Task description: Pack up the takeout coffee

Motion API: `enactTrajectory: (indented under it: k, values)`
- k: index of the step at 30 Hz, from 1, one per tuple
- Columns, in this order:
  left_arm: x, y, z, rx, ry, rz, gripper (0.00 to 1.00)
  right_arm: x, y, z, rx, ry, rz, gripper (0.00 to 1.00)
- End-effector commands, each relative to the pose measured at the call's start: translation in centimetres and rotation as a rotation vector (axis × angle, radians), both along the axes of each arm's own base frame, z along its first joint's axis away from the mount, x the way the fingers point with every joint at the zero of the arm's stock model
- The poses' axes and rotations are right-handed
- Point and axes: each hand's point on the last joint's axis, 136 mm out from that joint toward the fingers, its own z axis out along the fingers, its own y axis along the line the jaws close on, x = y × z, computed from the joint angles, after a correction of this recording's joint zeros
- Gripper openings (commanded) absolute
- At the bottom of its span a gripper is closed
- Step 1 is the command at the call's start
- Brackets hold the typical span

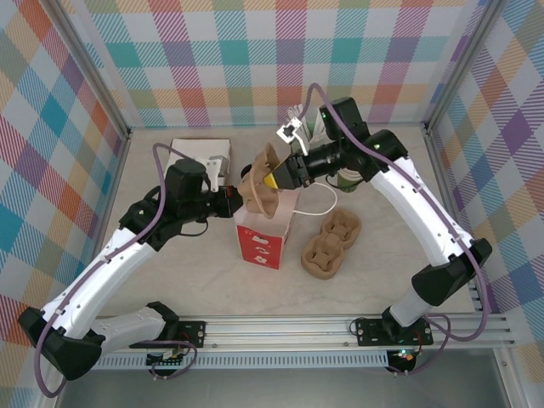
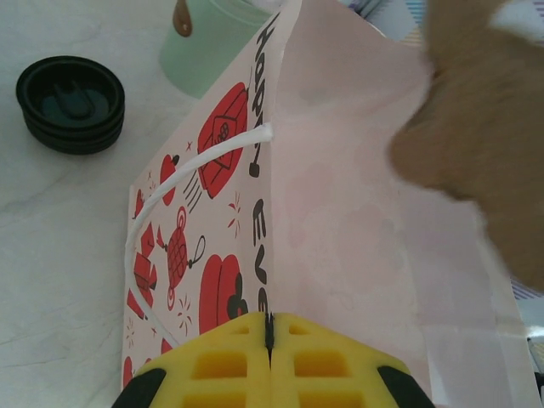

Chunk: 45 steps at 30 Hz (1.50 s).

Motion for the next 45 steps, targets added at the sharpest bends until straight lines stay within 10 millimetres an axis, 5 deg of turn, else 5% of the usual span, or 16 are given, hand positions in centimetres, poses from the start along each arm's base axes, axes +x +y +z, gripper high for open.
enactTrajectory:
  k: [1, 11, 23, 39, 45]
  values:
    - [0.1, -0.7, 0.4, -0.039, -0.005, -0.032, 0.0, -0.3, 0.0, -1.5, -0.039, 0.007, 0.03, 0.33]
    - [-0.7, -1.0, 0.4, -0.051, 0.008, -0.069, 0.0, 1.8, -1.6, -6.7, -0.254, -0.027, -0.03, 0.32]
    - [-1.0, -1.5, 0.1, -0.061, 0.026, -0.095, 0.0, 3.1, -3.2, -9.6, -0.397, -0.07, -0.086, 0.31]
    - [-0.2, -2.4, 0.2, -0.081, 0.039, -0.106, 0.0, 2.5, -4.0, -11.7, -0.49, -0.069, -0.076, 0.31]
    - [-0.3, -2.6, 0.3, -0.083, 0.041, -0.117, 0.0, 3.5, -3.8, -9.9, -0.445, -0.107, -0.132, 0.31]
